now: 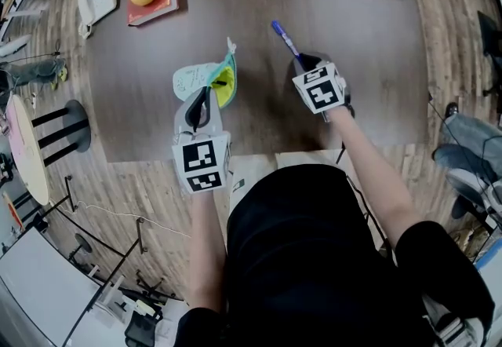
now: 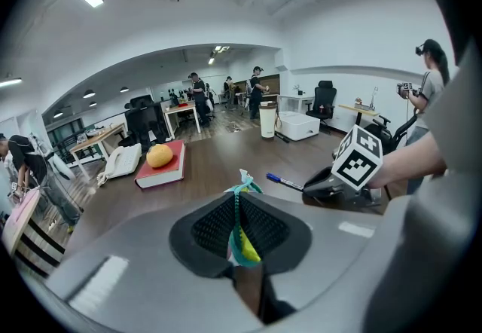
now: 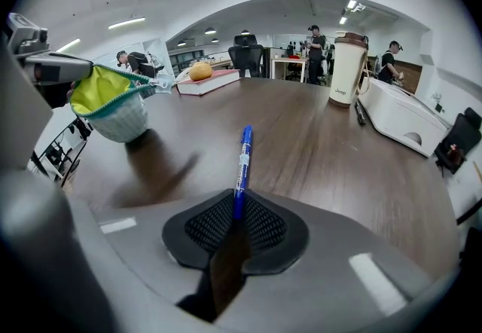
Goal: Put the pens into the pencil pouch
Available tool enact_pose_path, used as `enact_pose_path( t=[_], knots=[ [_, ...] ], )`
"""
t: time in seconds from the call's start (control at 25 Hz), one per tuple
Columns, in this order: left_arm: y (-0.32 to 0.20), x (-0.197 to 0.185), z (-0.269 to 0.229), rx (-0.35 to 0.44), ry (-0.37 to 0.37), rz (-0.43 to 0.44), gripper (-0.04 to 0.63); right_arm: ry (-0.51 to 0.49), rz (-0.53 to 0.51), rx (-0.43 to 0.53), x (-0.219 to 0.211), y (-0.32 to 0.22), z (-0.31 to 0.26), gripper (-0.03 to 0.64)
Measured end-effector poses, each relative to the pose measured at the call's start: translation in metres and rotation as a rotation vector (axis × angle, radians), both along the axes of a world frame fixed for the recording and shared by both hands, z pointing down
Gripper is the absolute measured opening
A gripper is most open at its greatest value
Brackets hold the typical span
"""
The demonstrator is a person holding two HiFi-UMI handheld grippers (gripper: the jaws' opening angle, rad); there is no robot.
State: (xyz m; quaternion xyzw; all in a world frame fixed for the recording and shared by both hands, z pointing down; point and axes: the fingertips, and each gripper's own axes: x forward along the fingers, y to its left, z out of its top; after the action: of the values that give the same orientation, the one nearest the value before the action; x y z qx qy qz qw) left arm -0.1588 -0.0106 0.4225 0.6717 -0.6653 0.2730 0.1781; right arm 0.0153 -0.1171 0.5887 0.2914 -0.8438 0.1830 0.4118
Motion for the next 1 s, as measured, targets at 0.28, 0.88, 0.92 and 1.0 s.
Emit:
enact_pose_path(
  t=[0.28,0.88,0.92,1.0],
  knots=[
    [0.001,0.002,0.000,0.001,0.001,-0.004,0.017,-0.002,-0.002,-0.005,0.002,-0.002,0.000,0.043],
    [0.006,0.001,-0.002,0.007,-0.001,-0.010,0.017,-0.022,0.000,0.002,0.004,0.002,-0.013,0.043],
    [0.006,0.001,-0.001,0.007,-0.001,-0.011,0.017,-0.027,0.000,0.002,0.004,0.003,-0.014,0.043],
    [0.006,0.001,-0.001,0.008,-0.001,-0.011,0.017,-0.038,-0.004,-0.002,0.003,0.005,-0.017,0.043]
  ],
)
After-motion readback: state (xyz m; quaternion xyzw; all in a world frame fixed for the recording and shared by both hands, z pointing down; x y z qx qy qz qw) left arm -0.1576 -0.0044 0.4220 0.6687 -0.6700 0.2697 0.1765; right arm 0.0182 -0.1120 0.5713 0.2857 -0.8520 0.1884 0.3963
